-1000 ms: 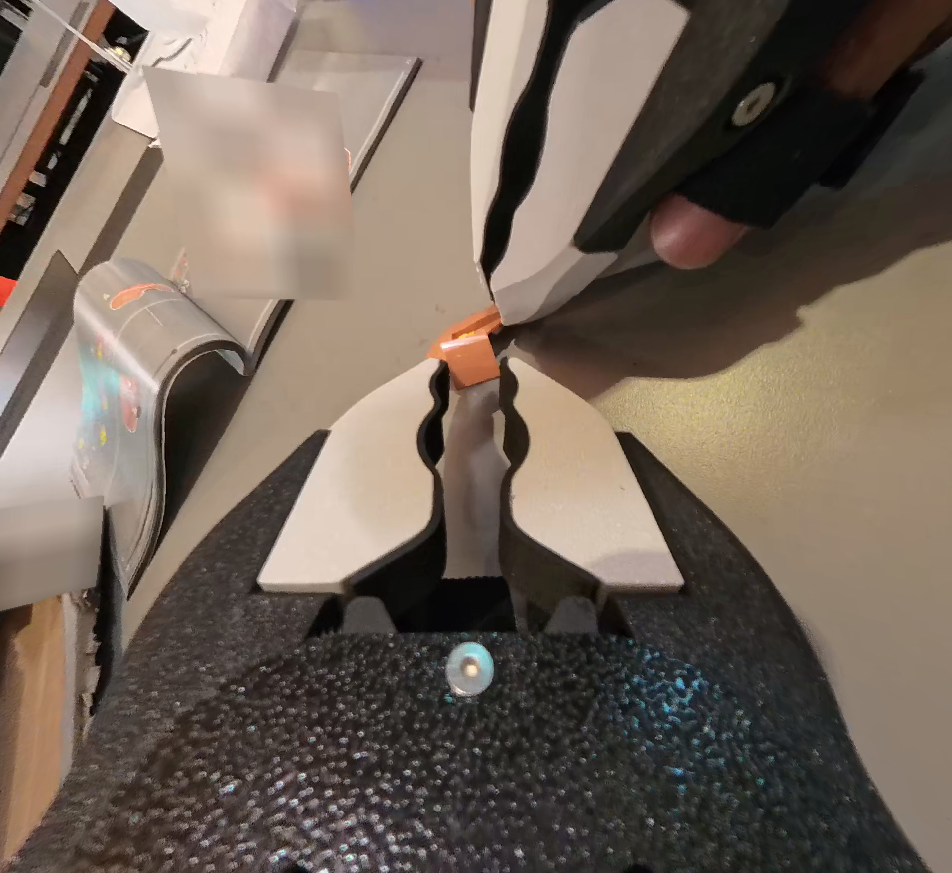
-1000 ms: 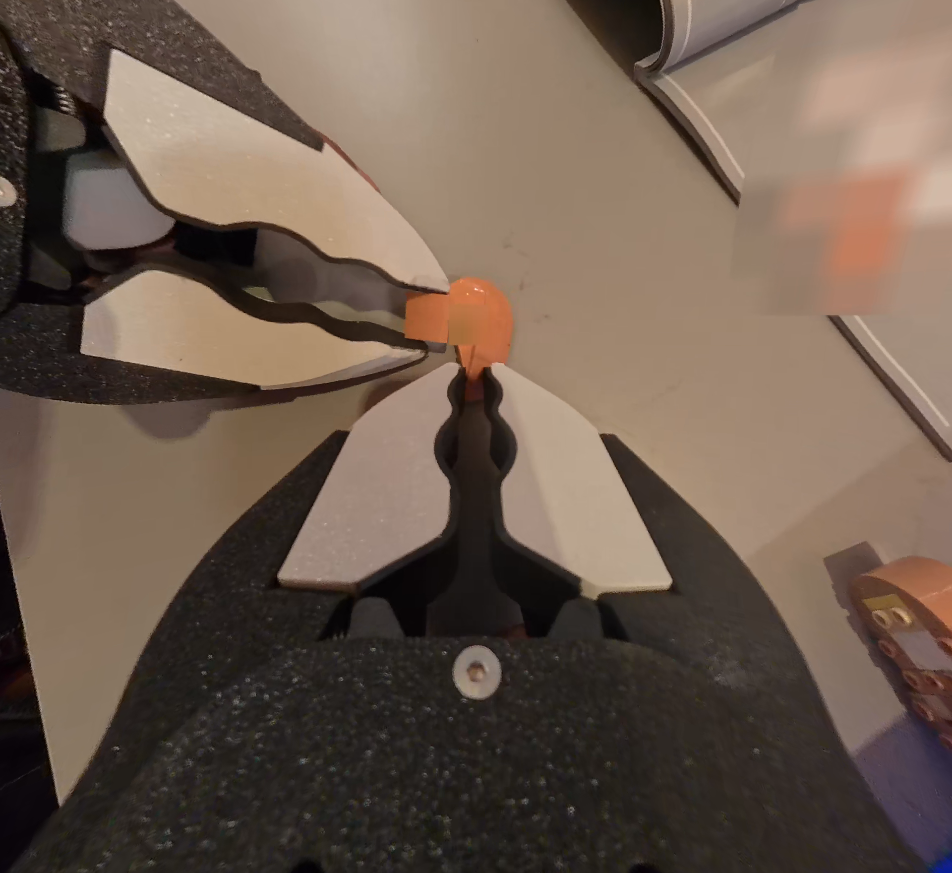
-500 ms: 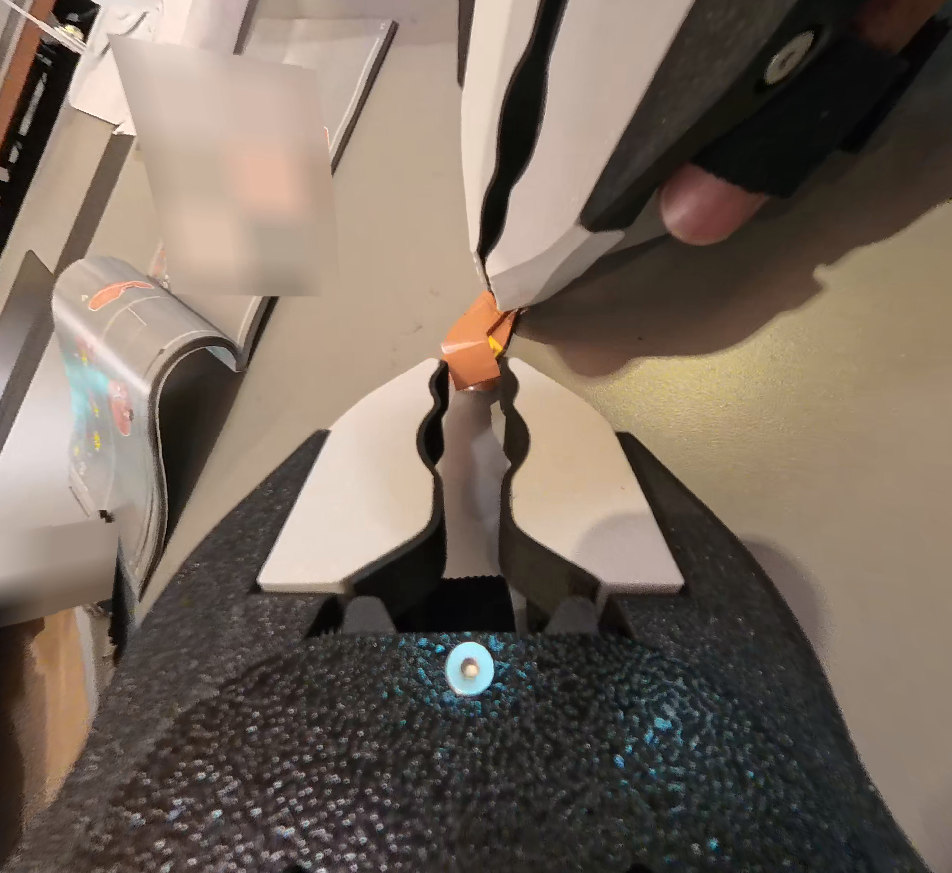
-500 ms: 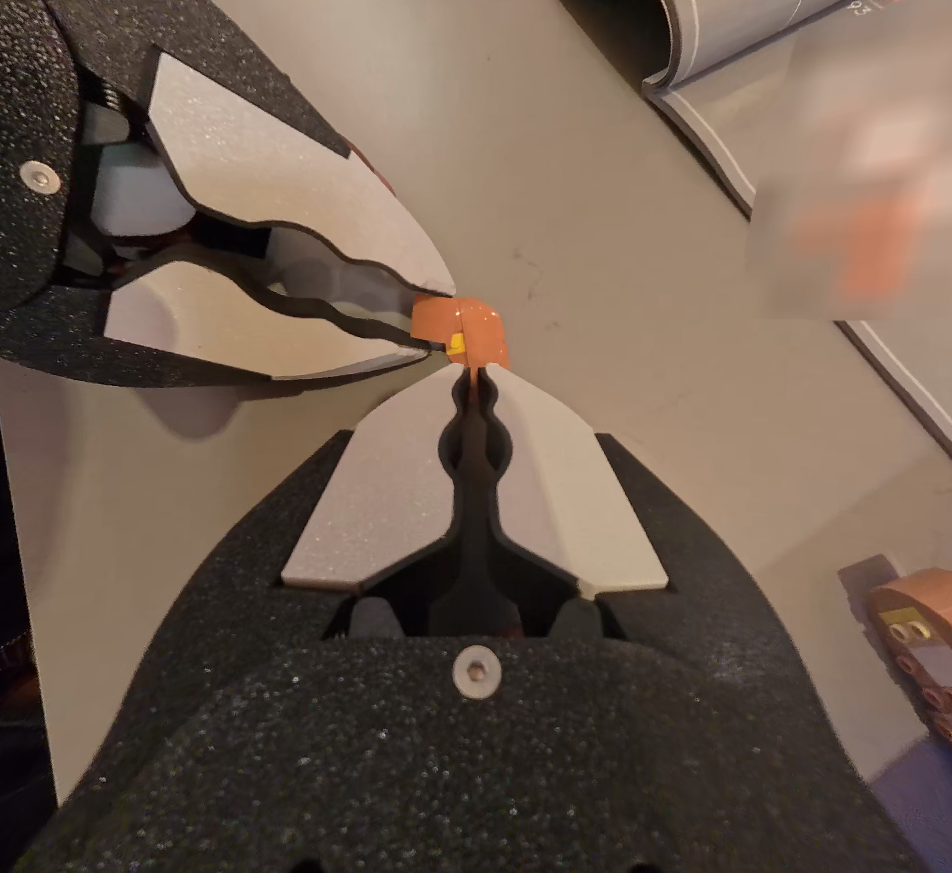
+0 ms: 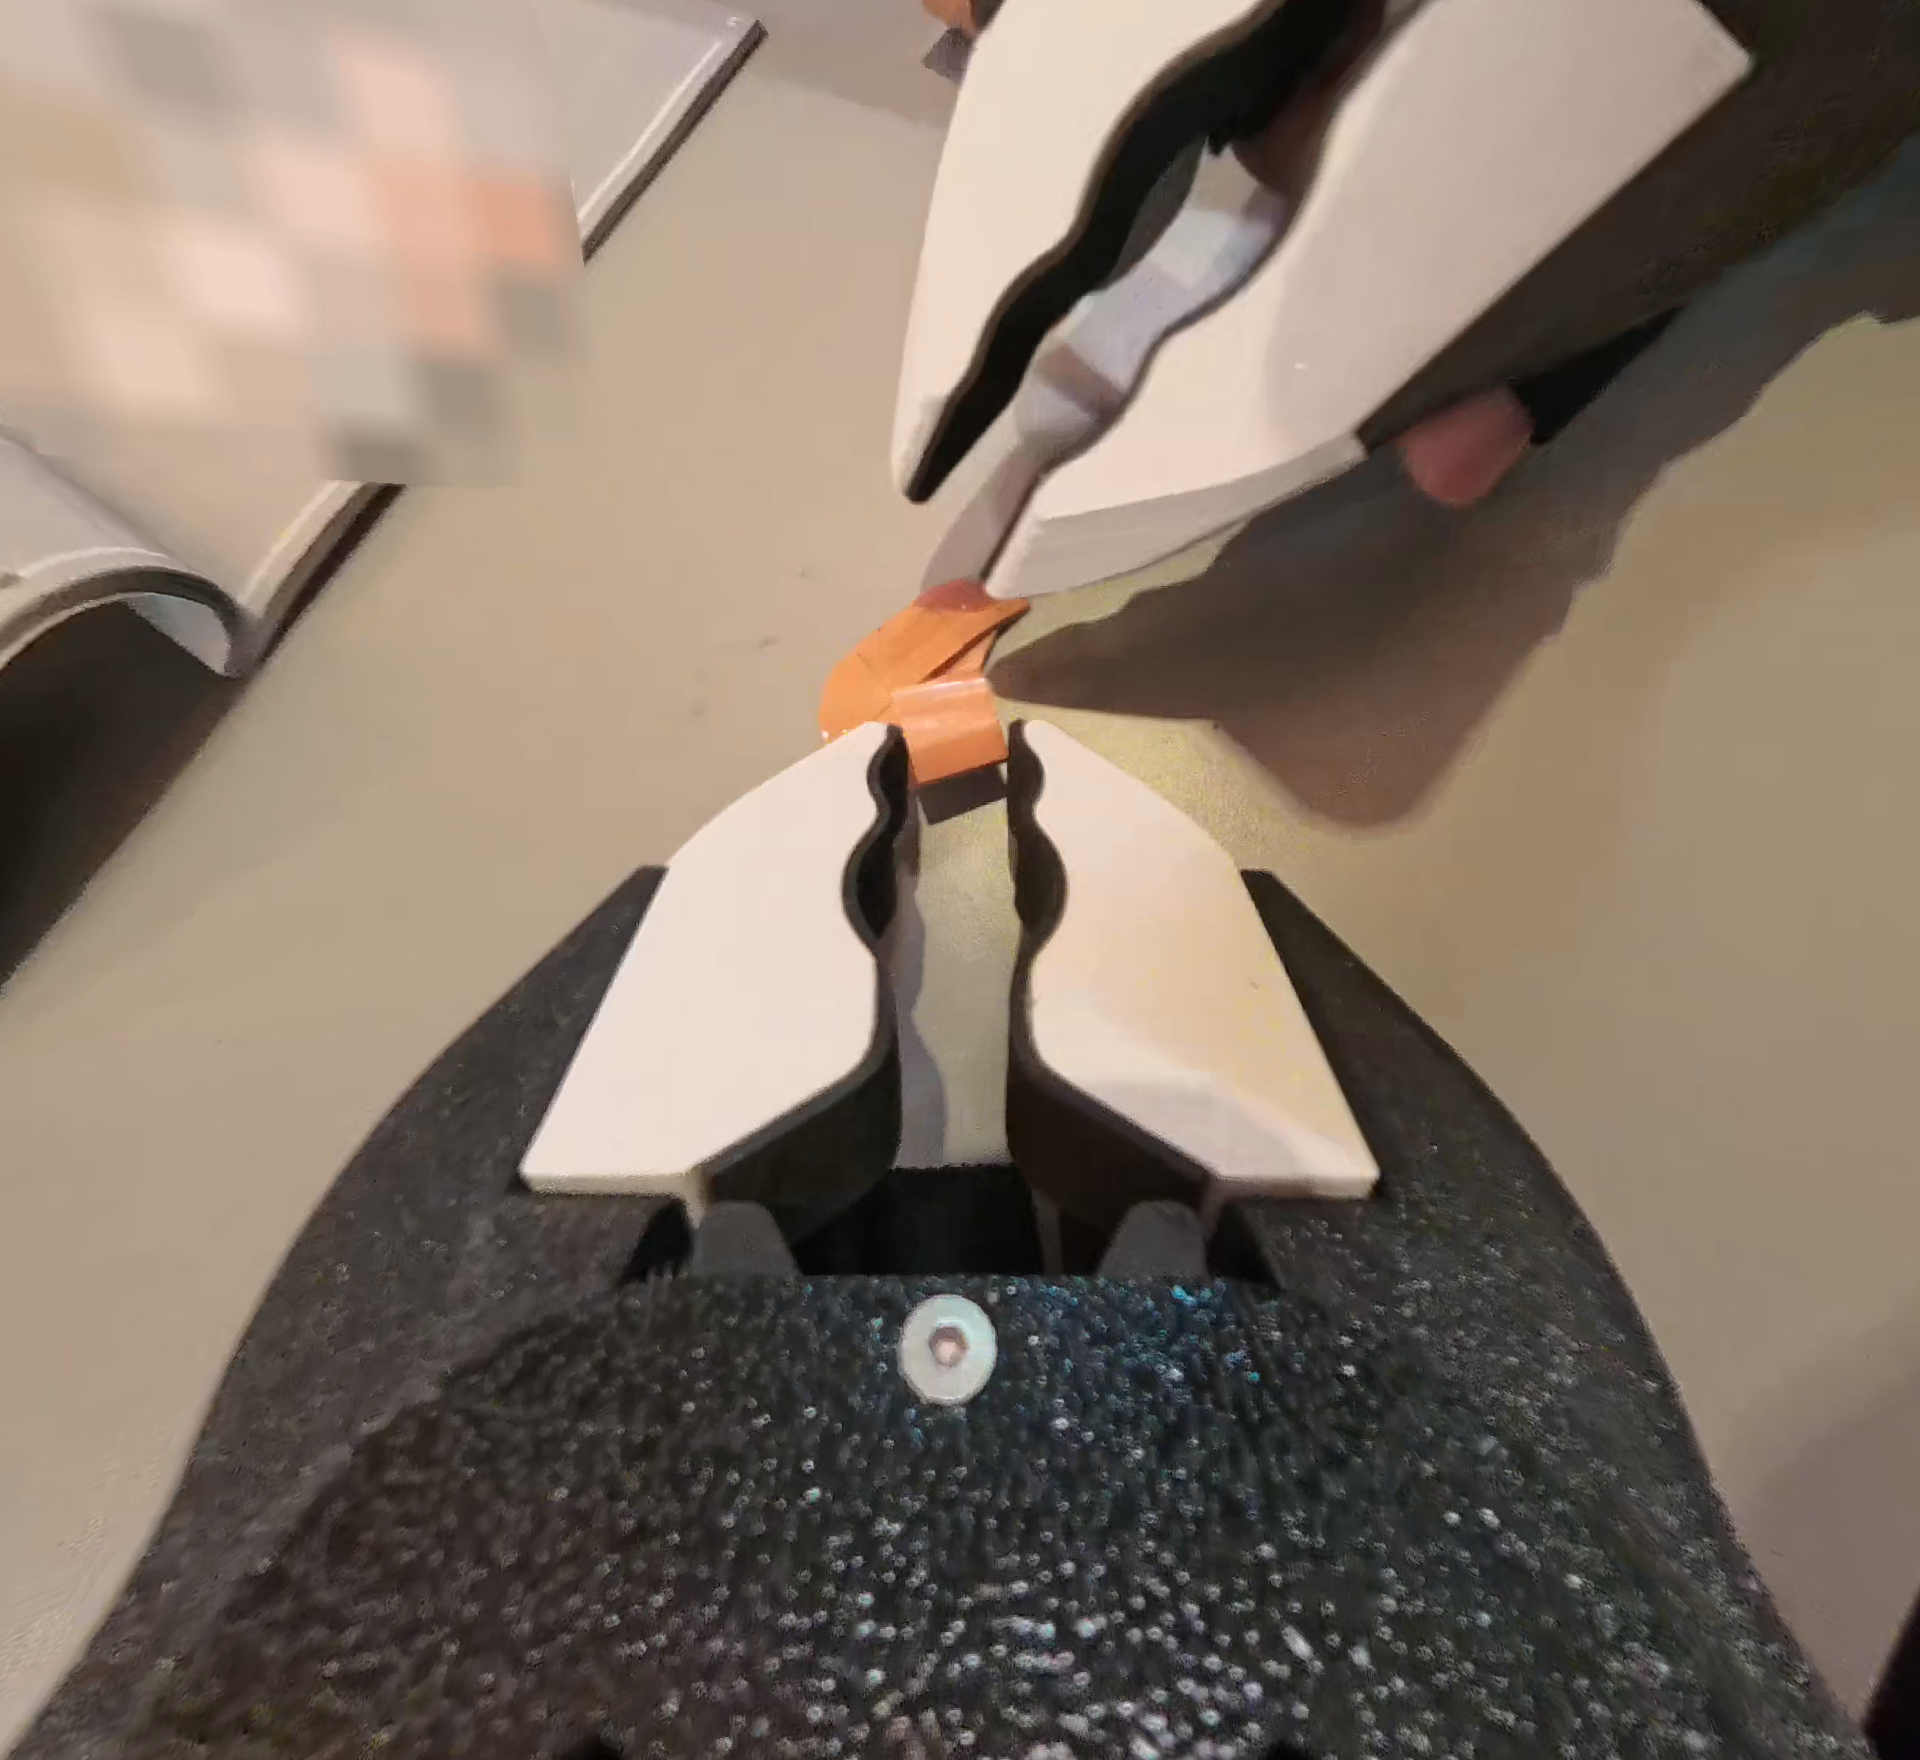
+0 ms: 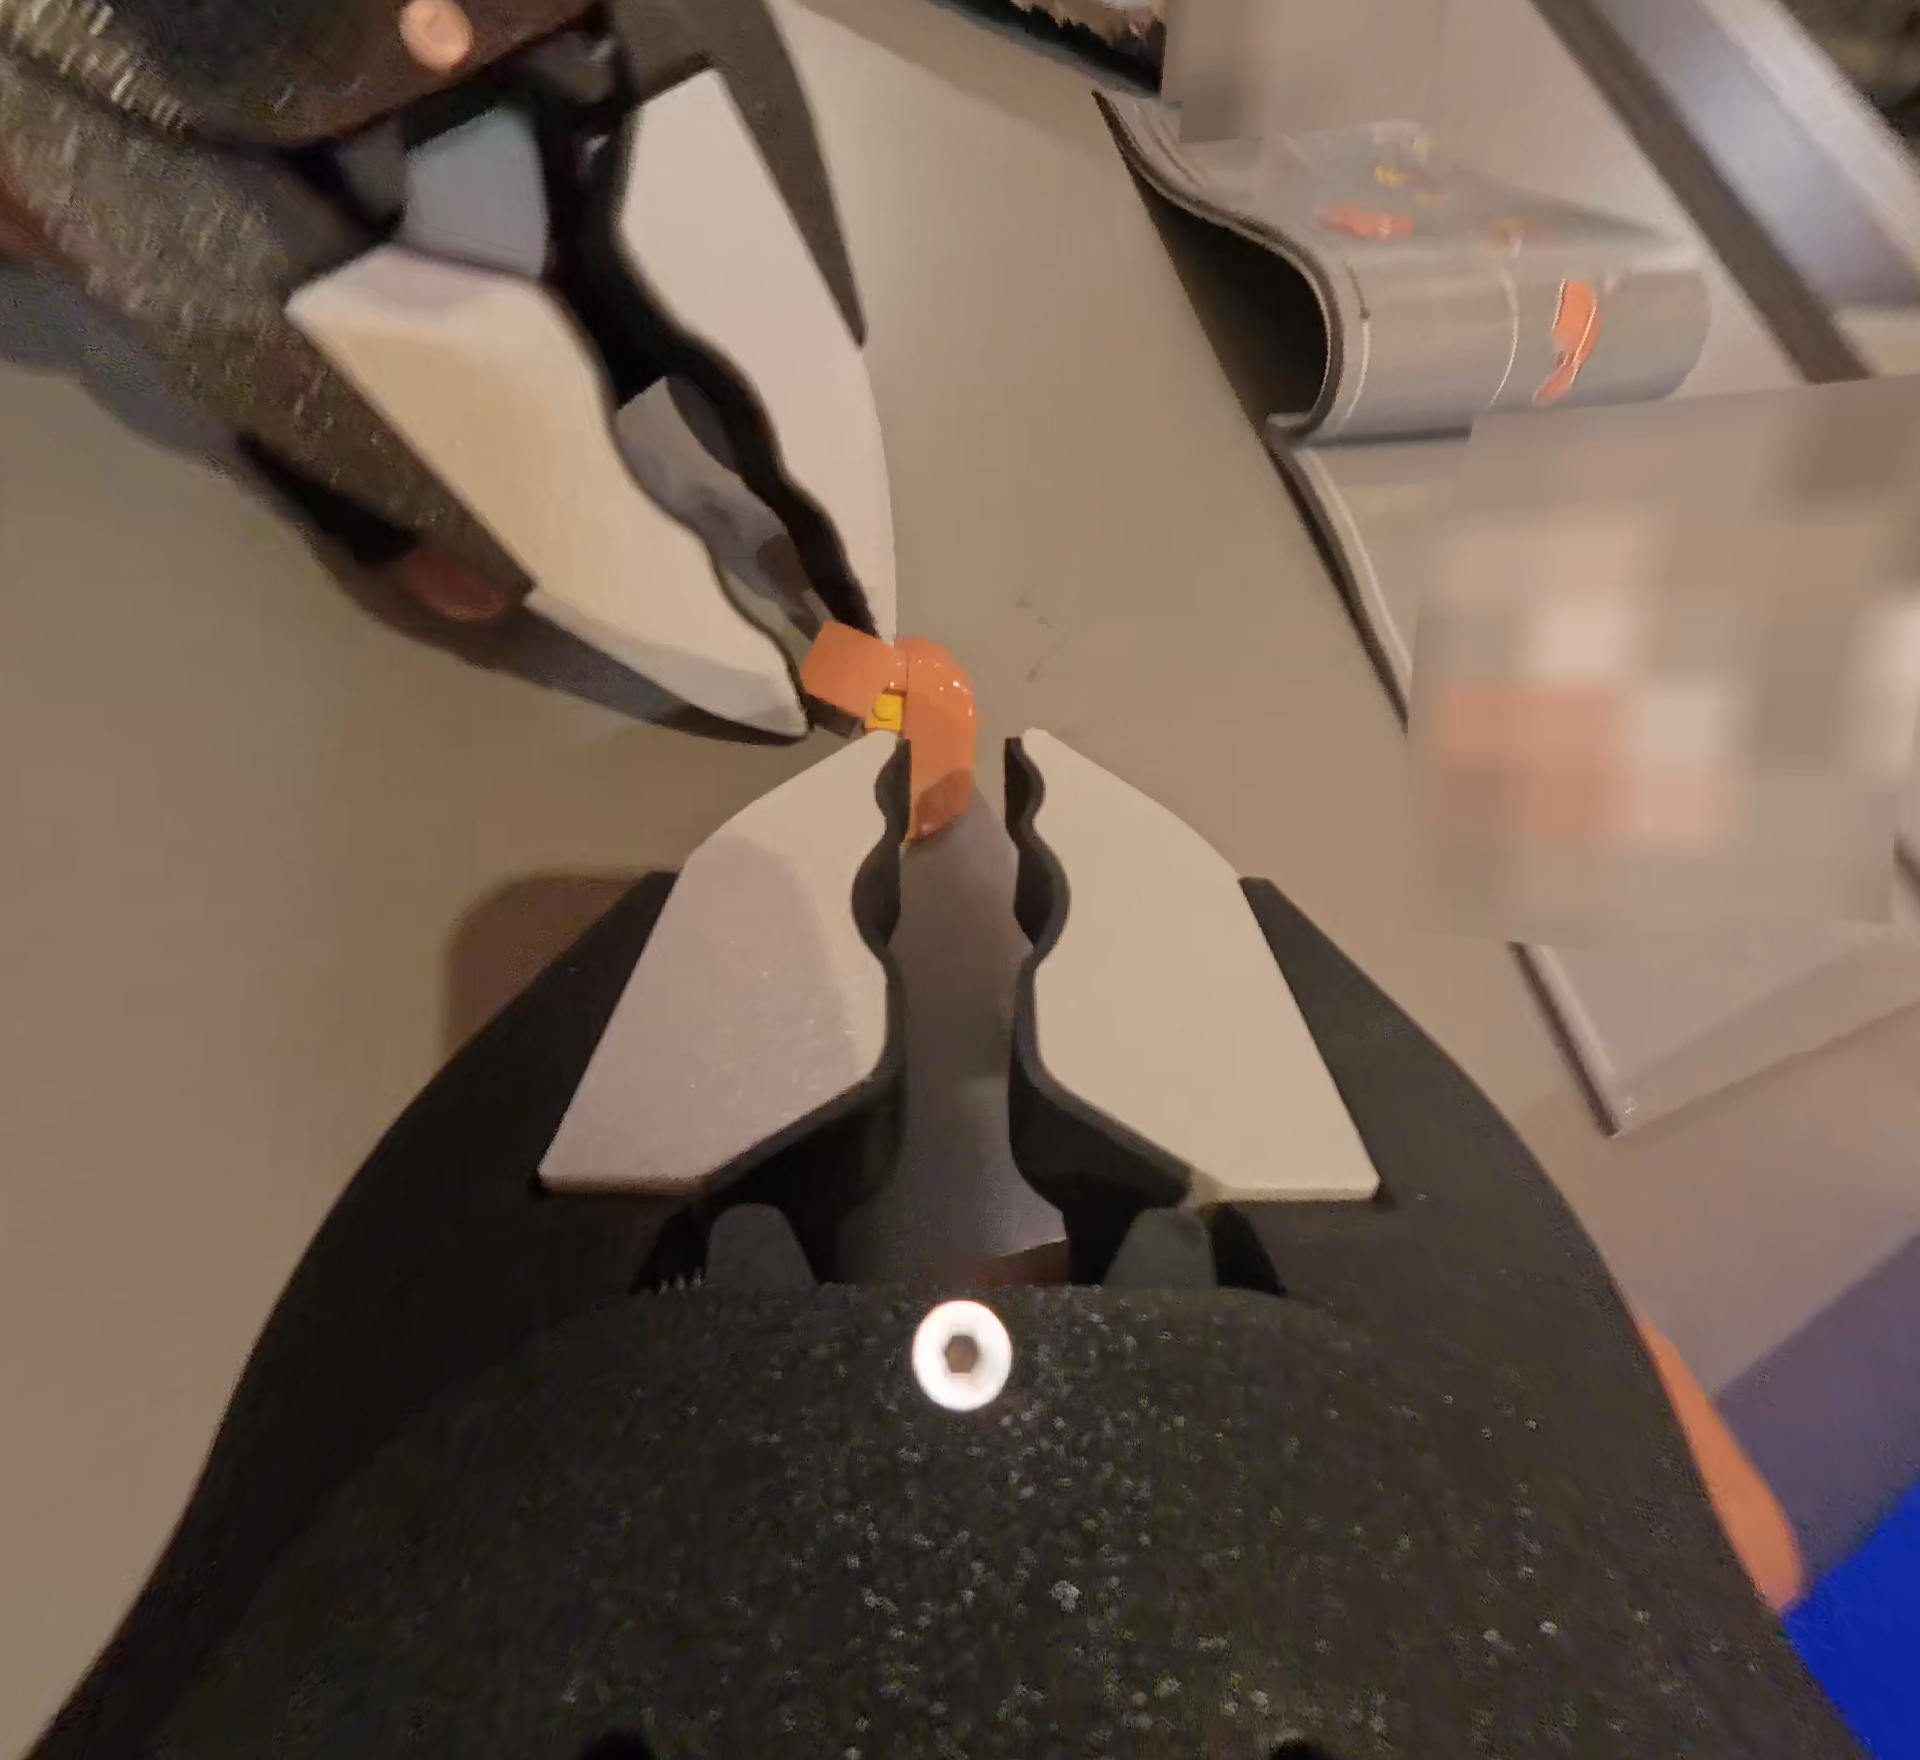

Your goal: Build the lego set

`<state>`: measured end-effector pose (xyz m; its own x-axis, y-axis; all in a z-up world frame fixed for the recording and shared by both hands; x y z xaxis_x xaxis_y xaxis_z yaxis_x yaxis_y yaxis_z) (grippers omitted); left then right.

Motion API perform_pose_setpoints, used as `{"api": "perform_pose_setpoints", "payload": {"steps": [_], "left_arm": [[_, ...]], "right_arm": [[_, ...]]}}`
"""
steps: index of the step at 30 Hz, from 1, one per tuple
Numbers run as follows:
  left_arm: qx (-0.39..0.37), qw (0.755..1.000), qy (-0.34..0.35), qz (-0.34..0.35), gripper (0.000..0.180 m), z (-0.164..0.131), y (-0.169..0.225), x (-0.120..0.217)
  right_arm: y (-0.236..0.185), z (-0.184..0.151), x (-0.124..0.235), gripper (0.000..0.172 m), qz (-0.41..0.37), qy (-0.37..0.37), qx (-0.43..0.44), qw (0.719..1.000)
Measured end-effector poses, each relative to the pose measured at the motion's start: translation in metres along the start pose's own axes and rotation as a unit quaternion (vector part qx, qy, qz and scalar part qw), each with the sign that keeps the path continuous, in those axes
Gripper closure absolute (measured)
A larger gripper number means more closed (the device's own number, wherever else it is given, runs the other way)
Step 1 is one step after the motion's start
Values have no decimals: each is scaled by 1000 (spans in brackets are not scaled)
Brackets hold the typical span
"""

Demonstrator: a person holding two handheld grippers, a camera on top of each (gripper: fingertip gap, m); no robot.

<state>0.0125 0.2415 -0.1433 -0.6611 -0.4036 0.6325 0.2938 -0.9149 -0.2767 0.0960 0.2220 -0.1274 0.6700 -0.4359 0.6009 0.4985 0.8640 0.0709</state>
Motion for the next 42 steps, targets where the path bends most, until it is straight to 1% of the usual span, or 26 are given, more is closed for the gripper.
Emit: {"api": "perform_pose_setpoints", "payload": {"steps": [4, 9, 13, 16, 18, 23, 28, 36, 39, 41, 42], "left_arm": [[61, 997, 9, -55, 162, 6, -3, 4], [122, 986, 13, -116, 163, 12, -6, 9], [141, 977, 11, -158, 163, 13, -3, 12], [139, 977, 10, -164, 163, 13, 0, 13], [141, 975, 14, -170, 163, 13, 0, 15], [137, 972, 14, -190, 162, 11, 2, 17], [152, 966, 18, -209, 162, 11, 1, 18], [142, 967, 11, -210, 163, 11, 4, 17], [119, 972, 24, -202, 162, 12, 3, 18], [71, 977, 39, -199, 156, 11, 1, 21], [40, 981, 49, -183, 151, 10, -4, 22]], "right_arm": [[-4, -2, 4, 151, -27, 0, 114, 993], [-14, 0, 6, 150, -73, -1, 249, 966], [-25, 4, 2, 153, -92, -7, 315, 945], [-29, 4, -2, 159, -101, -20, 346, 933], [-30, 4, -3, 167, -113, -17, 354, 928], [-34, 5, -2, 168, -104, -8, 355, 929], [-35, 6, -1, 168, -108, -2, 358, 927], [-36, 4, -3, 168, -119, -17, 378, 918], [-34, 5, -1, 169, -117, -8, 358, 926], [-30, 6, 4, 169, -114, 4, 330, 937], [-27, 6, 7, 169, -111, 12, 314, 943]]}}
Point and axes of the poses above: each gripper's, where its closed fingertips meet, x back along the fingers, z out of its top, y = z × x across the jaws, the point moved 5 cm from there along x, back along the fingers, and after that the axes turned 15 degrees about z, right-handed, at the moved point
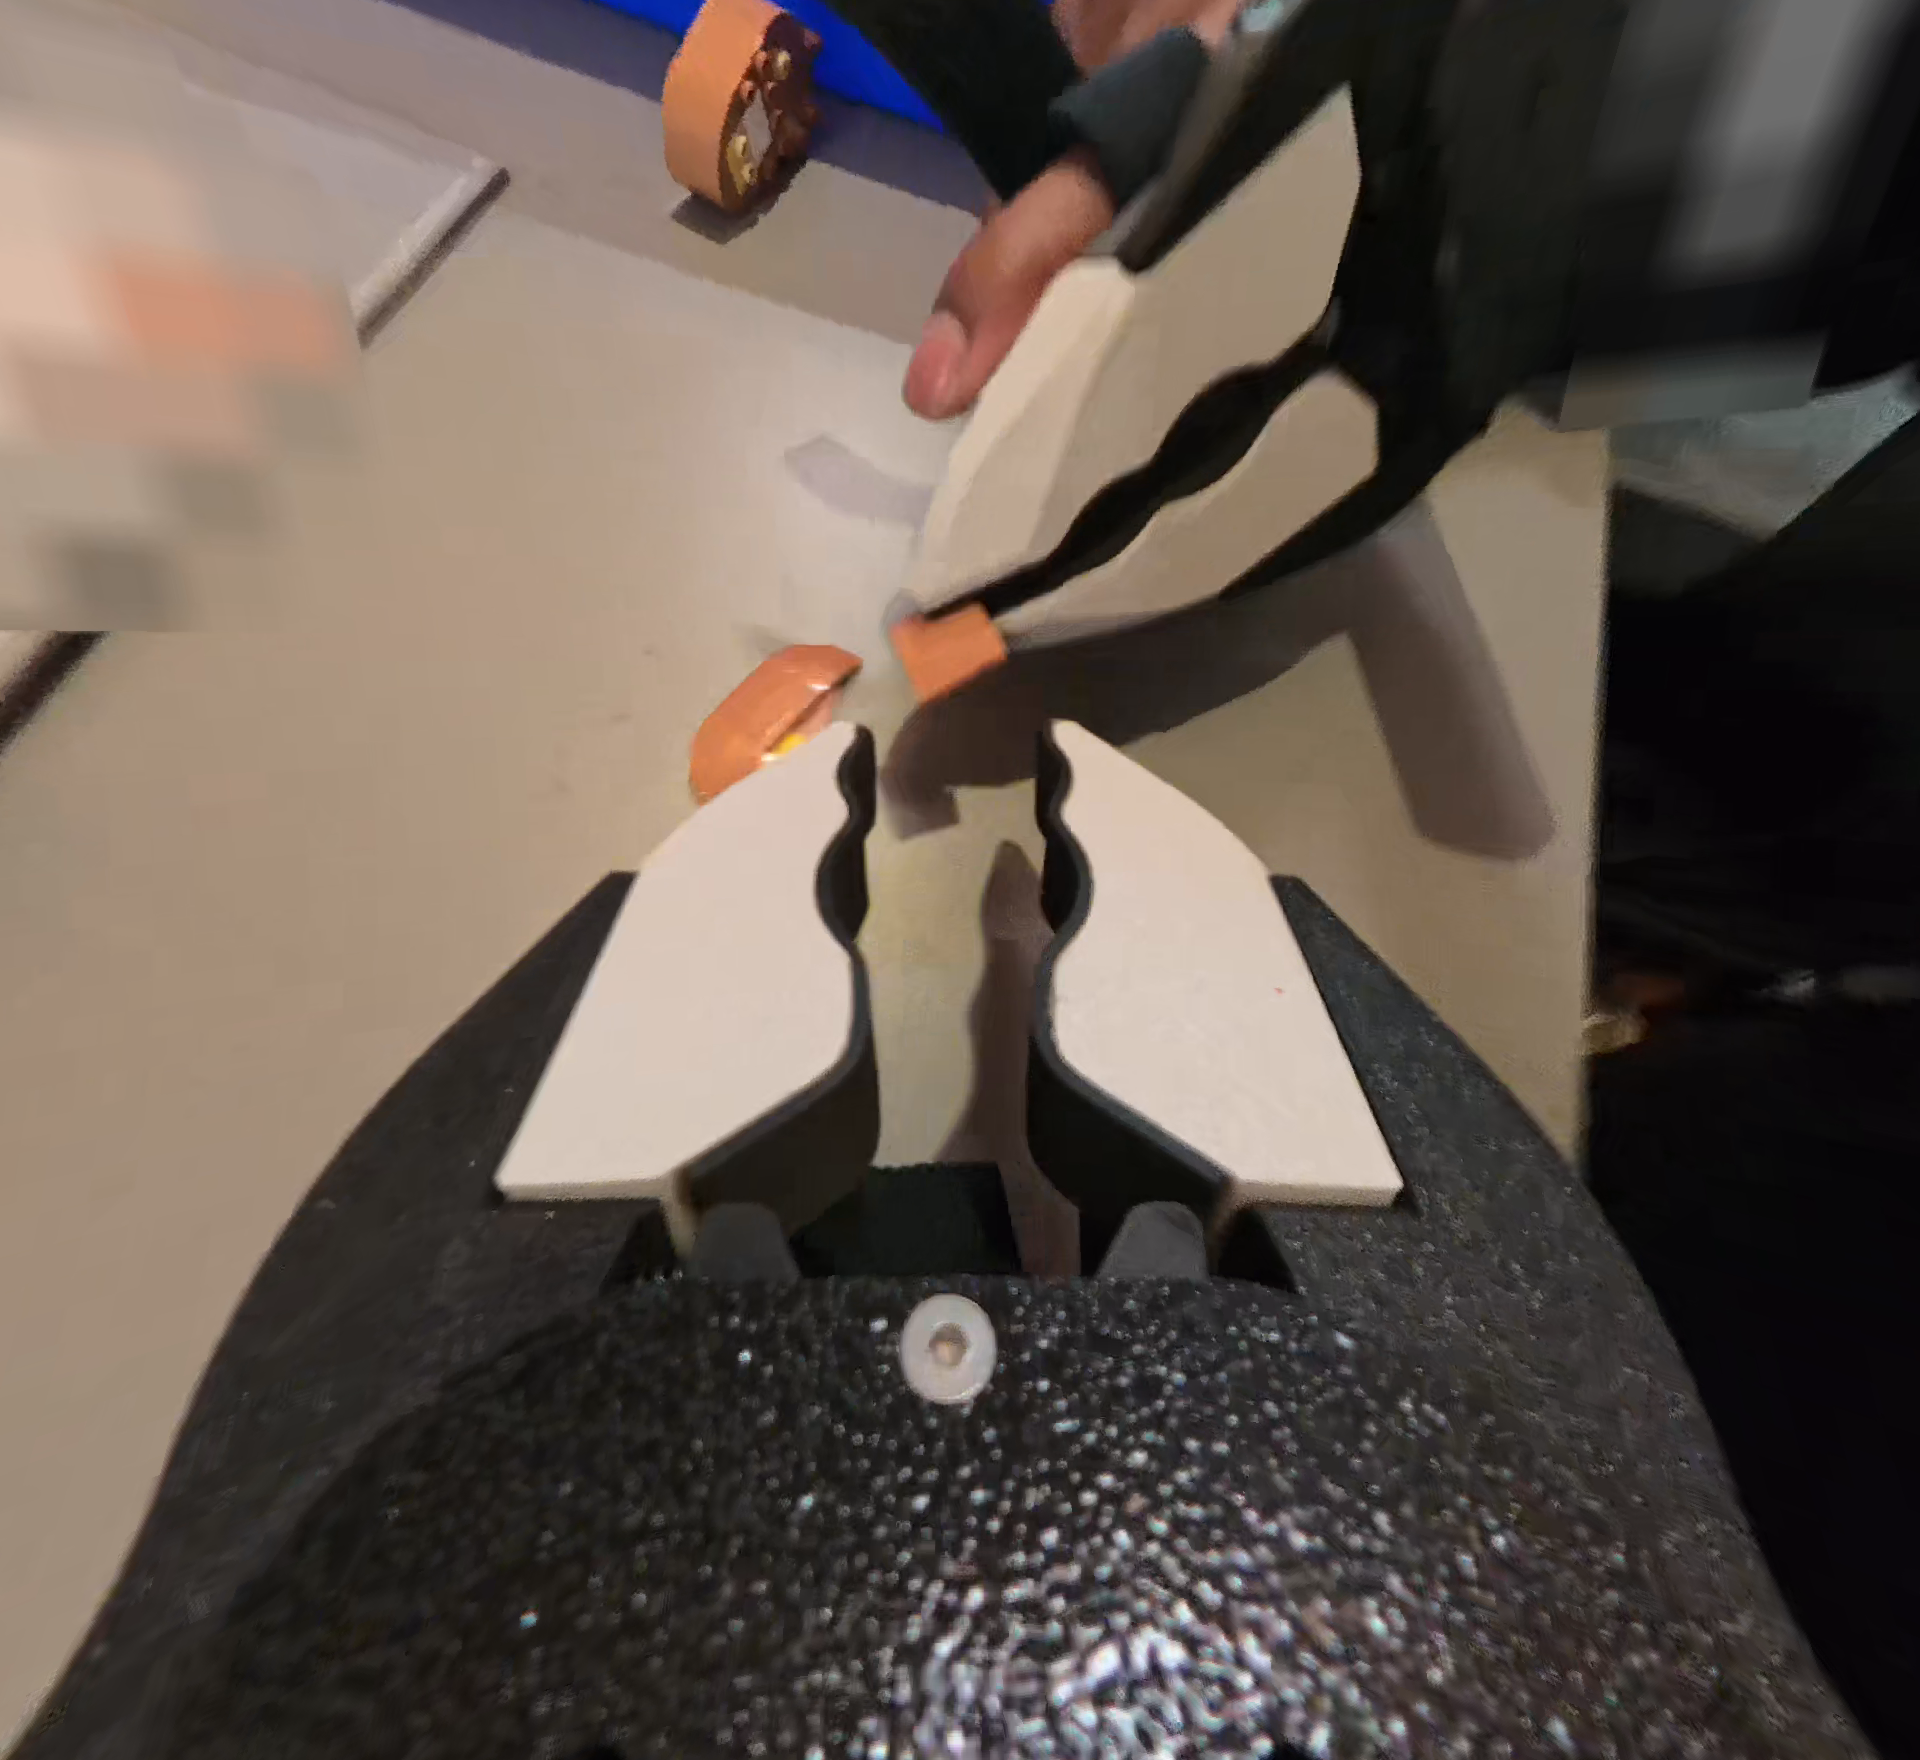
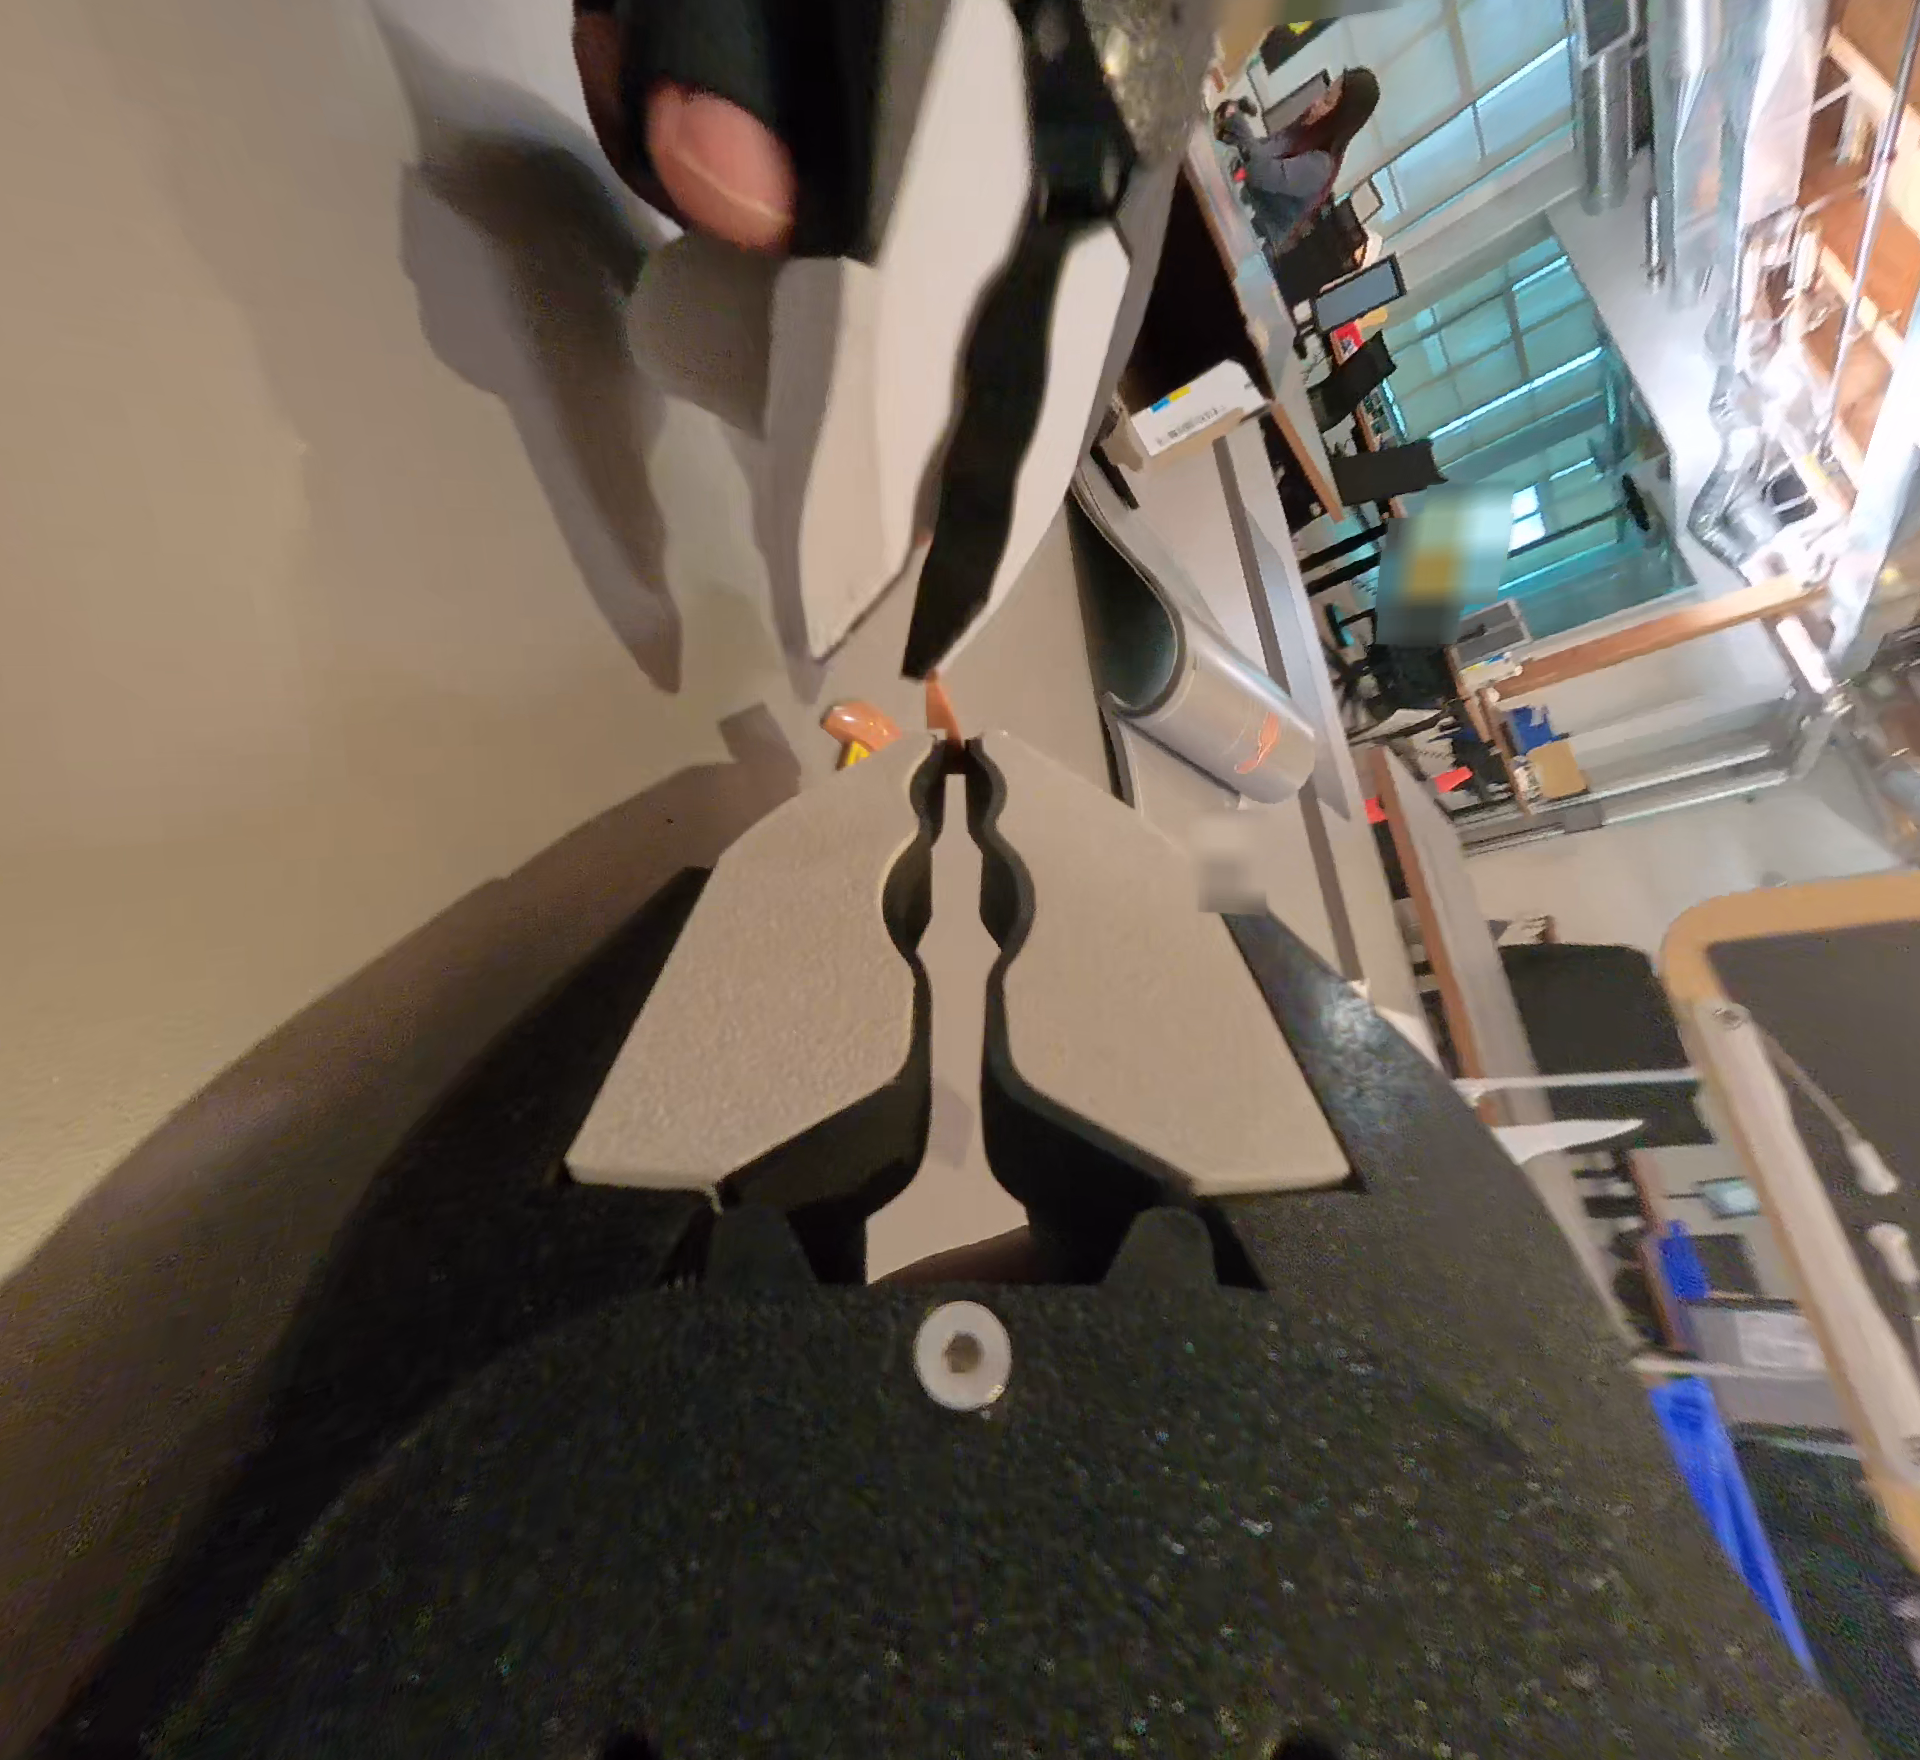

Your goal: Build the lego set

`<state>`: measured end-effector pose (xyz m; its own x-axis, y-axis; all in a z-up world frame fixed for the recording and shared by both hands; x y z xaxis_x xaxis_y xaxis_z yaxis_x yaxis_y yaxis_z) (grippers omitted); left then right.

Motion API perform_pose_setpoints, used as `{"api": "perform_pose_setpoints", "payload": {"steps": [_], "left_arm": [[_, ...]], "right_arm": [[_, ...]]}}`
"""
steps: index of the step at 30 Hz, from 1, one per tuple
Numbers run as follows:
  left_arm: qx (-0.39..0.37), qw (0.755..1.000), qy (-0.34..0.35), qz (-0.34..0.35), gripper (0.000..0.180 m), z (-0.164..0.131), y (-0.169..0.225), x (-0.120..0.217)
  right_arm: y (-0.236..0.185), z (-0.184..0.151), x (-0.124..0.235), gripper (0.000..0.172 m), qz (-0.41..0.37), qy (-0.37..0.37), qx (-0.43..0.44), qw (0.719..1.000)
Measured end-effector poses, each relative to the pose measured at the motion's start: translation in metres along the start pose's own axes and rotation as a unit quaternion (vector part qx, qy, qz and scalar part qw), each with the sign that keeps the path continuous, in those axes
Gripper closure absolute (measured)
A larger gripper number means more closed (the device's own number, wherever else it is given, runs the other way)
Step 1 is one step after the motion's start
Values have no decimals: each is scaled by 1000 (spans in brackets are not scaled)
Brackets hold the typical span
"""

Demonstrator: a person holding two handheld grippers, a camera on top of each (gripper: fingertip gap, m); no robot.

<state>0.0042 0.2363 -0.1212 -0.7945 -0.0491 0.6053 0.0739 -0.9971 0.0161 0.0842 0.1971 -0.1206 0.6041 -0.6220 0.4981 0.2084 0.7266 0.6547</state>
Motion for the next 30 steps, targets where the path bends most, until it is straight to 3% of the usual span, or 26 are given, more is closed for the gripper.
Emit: {"api": "perform_pose_setpoints", "payload": {"steps": [3, 5, 11, 16, 18, 25, 30], "left_arm": [[-115, 992, 19, 52, 147, -3, -22, 4], [-170, 984, 0, 49, 143, -8, -35, -1], [-203, 975, -33, -86, 138, -9, -51, -24], [-242, 959, -40, -140, 140, -5, -48, -34], [-245, 958, -38, -144, 149, -4, -45, -36], [-217, 968, -42, -119, 150, -2, -42, -38], [-112, 983, -59, -133, 150, 3, -42, -36]], "right_arm": [[7, -7, 7, 169, 14, 25, -59, 998], [10, -10, 12, 169, 27, 45, -89, 995], [13, -16, 24, 169, 38, 79, -130, 988], [9, -19, 26, 169, 47, 81, -140, 986], [9, -21, 24, 169, 47, 74, -143, 986], [9, -24, 20, 169, 46, 52, -144, 987], [6, -26, 15, 169, 47, 29, -126, 990]]}}
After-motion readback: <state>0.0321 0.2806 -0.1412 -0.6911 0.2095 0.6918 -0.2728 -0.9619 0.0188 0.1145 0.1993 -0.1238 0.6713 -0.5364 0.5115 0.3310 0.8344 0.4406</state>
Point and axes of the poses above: each gripper's, where its closed fingertips meet, x back along the fingers, z out of its top, y = z × x across the jaws, the point moved 5 cm from there along x, back along the fingers, and after that the axes turned 15 degrees about z, right-handed, at the moved point
